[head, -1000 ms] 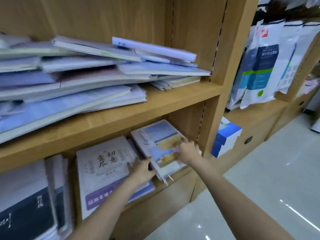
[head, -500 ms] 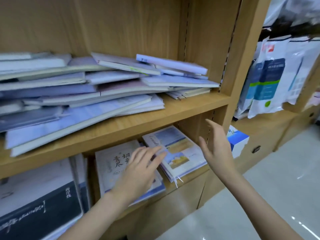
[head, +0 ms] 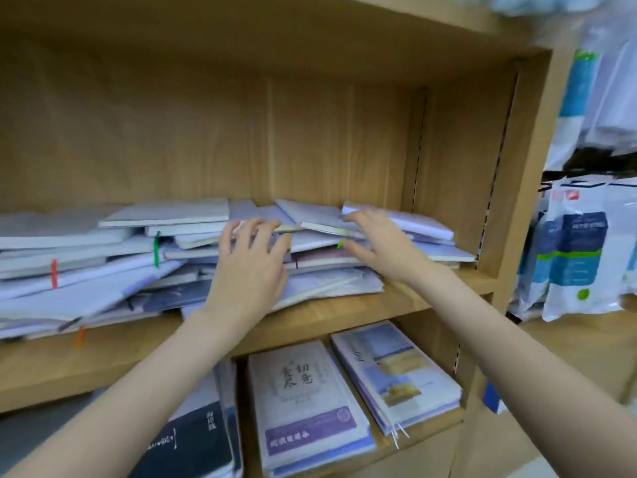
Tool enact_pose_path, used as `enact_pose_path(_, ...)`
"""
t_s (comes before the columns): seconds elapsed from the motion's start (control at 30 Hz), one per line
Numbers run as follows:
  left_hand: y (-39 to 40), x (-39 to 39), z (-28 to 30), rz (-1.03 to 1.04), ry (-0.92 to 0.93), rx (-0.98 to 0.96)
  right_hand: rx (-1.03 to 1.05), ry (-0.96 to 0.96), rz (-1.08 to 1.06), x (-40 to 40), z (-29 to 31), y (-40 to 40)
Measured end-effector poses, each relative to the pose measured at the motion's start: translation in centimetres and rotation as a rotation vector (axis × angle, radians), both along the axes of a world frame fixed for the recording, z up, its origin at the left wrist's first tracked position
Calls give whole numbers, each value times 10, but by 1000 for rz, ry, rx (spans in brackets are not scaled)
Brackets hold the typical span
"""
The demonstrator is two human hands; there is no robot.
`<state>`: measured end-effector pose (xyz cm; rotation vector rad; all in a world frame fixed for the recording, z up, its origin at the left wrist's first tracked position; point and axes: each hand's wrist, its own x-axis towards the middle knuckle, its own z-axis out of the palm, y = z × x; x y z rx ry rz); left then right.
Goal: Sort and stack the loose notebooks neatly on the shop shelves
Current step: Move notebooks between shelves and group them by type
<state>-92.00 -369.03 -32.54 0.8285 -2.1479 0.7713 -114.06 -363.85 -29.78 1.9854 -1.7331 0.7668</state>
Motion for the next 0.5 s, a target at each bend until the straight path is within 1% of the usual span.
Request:
enact_pose_path(0.1, -8, 14, 0, 19, -38, -41, 101, 47, -58, 12, 12, -23)
enact_pose_path(0.2, -14, 24, 10, 39, -48, -54, 105, 14, -94, 15, 10, -33)
enact_pose_path(0.27, -16, 27, 16, 50, -48, -29, 94, 45, -181, 17, 5, -37)
enact_pose_path(0.3, -18, 27, 19, 36, -46, -17, 44, 65, -212, 17, 5, -36)
enact_pose_path(0.33, -19, 26, 19, 13, -42, 7, -59, 51, -177, 17, 5, -34)
enact_pose_path(0.43, -23, 23, 26, 1, -71, 121, -472, -207, 26, 13, 20, -17)
enact_pose_path(0.47, -23, 21, 30, 1, -83, 123, -583, -248, 56, 8, 29, -10)
enact_pose_path(0.5, -21, 19, 33, 6, -106, 154, -660, -238, 46, 3, 36, -5)
